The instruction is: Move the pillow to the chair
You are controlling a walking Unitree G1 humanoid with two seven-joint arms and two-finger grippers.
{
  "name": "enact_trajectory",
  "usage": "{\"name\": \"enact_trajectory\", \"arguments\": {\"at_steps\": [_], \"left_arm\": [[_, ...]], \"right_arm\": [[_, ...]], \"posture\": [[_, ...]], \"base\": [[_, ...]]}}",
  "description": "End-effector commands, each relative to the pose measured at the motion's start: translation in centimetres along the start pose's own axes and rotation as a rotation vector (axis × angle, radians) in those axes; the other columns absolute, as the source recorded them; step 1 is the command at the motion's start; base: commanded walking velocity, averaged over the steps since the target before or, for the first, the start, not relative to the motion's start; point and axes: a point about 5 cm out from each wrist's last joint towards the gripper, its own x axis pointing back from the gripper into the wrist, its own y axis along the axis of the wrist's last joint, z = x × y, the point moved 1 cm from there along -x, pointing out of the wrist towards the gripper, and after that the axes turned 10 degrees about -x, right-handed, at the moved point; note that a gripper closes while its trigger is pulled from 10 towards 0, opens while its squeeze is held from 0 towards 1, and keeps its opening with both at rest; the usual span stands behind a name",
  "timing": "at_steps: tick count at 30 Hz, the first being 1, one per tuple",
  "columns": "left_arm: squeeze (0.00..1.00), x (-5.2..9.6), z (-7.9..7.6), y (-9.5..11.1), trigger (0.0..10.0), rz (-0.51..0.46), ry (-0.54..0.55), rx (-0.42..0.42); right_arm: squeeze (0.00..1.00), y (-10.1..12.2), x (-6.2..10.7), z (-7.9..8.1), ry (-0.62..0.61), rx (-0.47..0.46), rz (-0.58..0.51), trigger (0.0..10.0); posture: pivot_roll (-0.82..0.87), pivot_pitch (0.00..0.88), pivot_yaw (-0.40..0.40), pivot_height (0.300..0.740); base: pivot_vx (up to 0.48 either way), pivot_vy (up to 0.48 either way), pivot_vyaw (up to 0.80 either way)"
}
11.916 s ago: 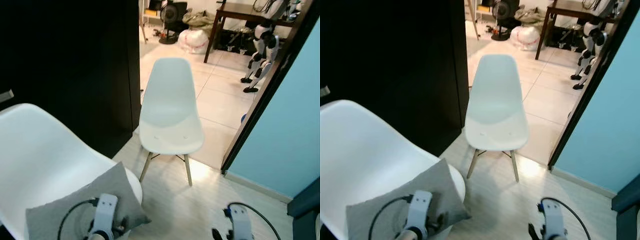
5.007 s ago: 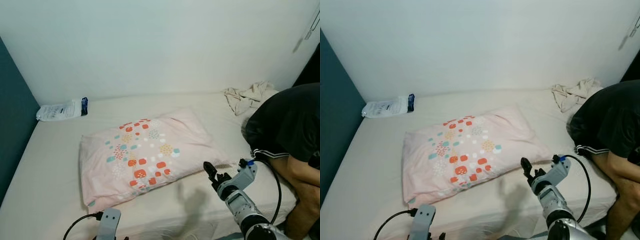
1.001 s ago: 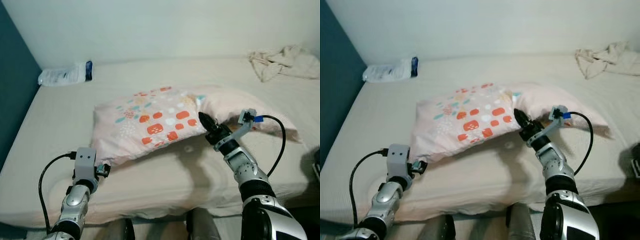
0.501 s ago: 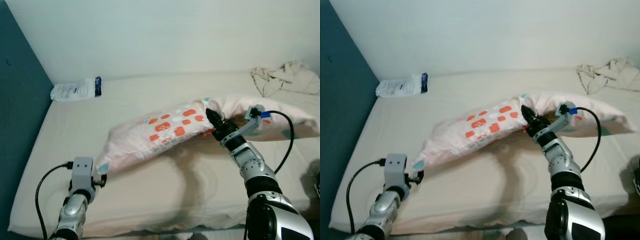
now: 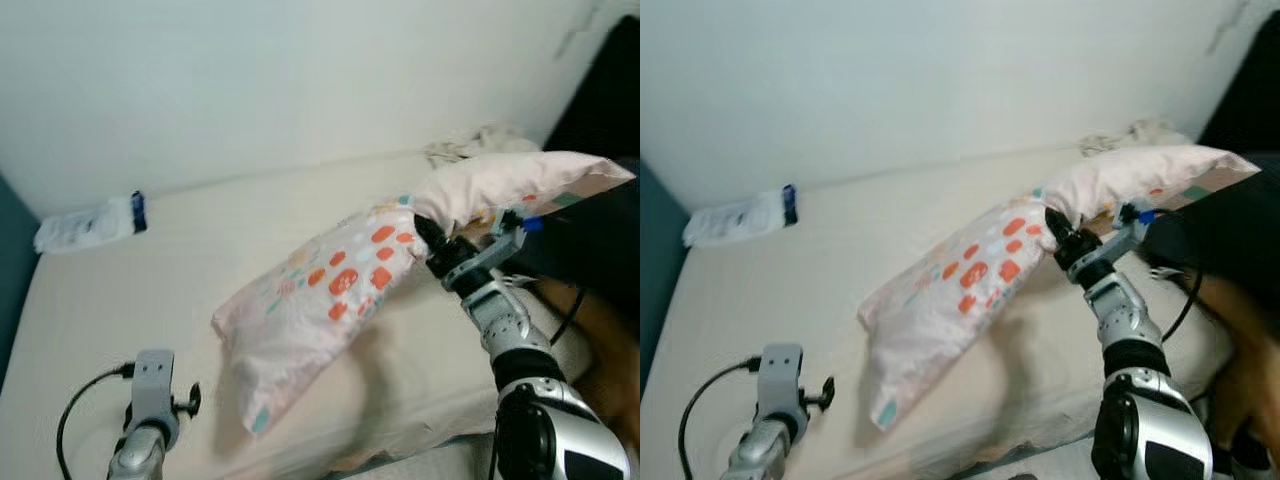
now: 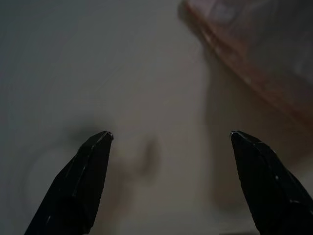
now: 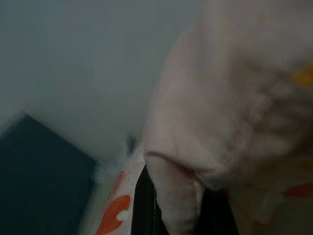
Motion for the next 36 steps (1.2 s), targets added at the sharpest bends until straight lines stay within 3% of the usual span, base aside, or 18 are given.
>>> {"name": "enact_trajectory", "arguments": {"at_steps": [1,2,11,15,18,27,36], "left_arm": [[0.00,0.7,0.3,-2.0,10.0,0.082,0.005,-0.017],[0.00,0.9,0.3,-2.6,10.0,0.105,0.007,-0.016],[0.00,2.3,-0.1,-5.5,10.0,0.222,0.002,-0.014],[0.00,3.0,-1.2,-6.7,10.0,0.265,-0.029,-0.028],[0.00,2.9,-1.4,-6.4,10.0,0.246,-0.039,-0.021],[0.00,2.1,-3.0,-4.7,10.0,0.184,-0.105,-0.050],[0.00,2.6,-4.3,-5.3,10.0,0.208,-0.153,-0.058]], "right_arm": [[0.00,-1.4,-0.1,0.1,0.002,0.062,0.059,4.9],[0.00,-2.4,0.3,-0.2,-0.014,0.069,0.094,10.0],[0.00,-6.6,2.5,-2.4,-0.175,0.054,0.217,10.0],[0.00,-8.9,4.2,-3.4,-0.241,0.028,0.254,10.0],[0.00,-8.8,4.0,-3.2,-0.228,0.015,0.231,10.0],[0.00,-8.7,2.7,-1.8,-0.138,0.063,0.228,10.0],[0.00,-9.9,2.5,-1.0,-0.079,0.096,0.281,10.0]], "posture": [[-0.12,0.027,-0.019,0.740],[-0.12,0.028,-0.019,0.740],[-0.11,0.035,-0.021,0.740],[-0.11,0.038,-0.023,0.740],[-0.11,0.041,-0.023,0.740],[-0.11,0.047,-0.028,0.740],[-0.11,0.042,-0.027,0.740]], "base": [[0.000,0.000,0.00],[0.000,0.000,0.00],[0.000,0.000,0.00],[0.000,0.000,0.00],[0.000,0.000,0.00],[0.000,0.000,0.79],[0.000,0.000,0.79]]}}
